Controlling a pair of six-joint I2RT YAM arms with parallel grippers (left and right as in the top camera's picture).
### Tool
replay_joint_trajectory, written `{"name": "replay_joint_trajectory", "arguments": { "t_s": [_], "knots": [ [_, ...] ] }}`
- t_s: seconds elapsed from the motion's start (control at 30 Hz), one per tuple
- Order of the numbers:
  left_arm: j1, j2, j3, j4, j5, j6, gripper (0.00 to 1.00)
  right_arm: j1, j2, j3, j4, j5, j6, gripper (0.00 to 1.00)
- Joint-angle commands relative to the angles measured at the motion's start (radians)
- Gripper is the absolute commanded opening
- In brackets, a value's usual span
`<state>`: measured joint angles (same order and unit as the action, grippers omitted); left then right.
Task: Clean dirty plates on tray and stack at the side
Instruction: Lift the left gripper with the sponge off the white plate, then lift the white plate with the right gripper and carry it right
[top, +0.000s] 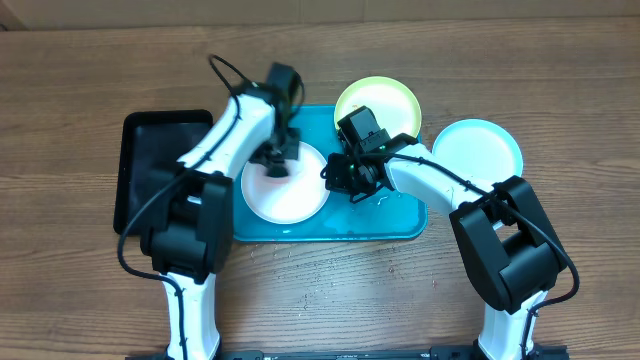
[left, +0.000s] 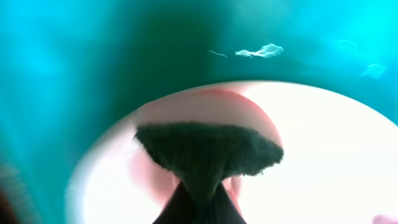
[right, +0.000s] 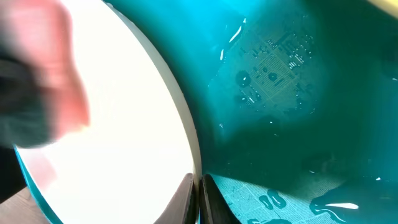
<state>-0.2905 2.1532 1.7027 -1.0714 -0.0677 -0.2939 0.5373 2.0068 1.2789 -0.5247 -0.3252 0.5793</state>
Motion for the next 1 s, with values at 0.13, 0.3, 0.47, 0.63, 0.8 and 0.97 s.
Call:
{"name": "replay_joint_trajectory", "arguments": {
  "t_s": [0.13, 0.3, 0.47, 0.63, 0.8, 0.97],
  "knots": [
    [0.057, 0.005, 0.332, -0.268, -0.101, -0.054, 0.04, 0.006, -0.002, 0.0, -0.029, -0.006, -0.008, 0.04],
    [0.091, 0.005, 0.493, -0.426, -0.047, -0.034, 0.04, 0.008, -0.029, 0.062, -0.13, 0.038, -0.05, 0.04],
    [0.127, 0.005, 0.555, -0.478, 0.04, 0.037, 0.04, 0.06, -0.122, 0.098, -0.219, 0.28, -0.064, 0.04],
    [0.139, 0.005, 0.553, -0.484, 0.057, 0.036, 0.04, 0.159, -0.218, 0.099, -0.264, 0.573, -0.064, 0.04],
    [0.139, 0.005, 0.552, -0.468, 0.06, 0.036, 0.04, 0.265, -0.262, 0.099, -0.298, 0.854, -0.063, 0.04],
    [0.139, 0.005, 0.552, -0.461, 0.06, 0.036, 0.04, 0.374, -0.274, 0.099, -0.305, 1.122, -0.056, 0.04]
  ]
}}
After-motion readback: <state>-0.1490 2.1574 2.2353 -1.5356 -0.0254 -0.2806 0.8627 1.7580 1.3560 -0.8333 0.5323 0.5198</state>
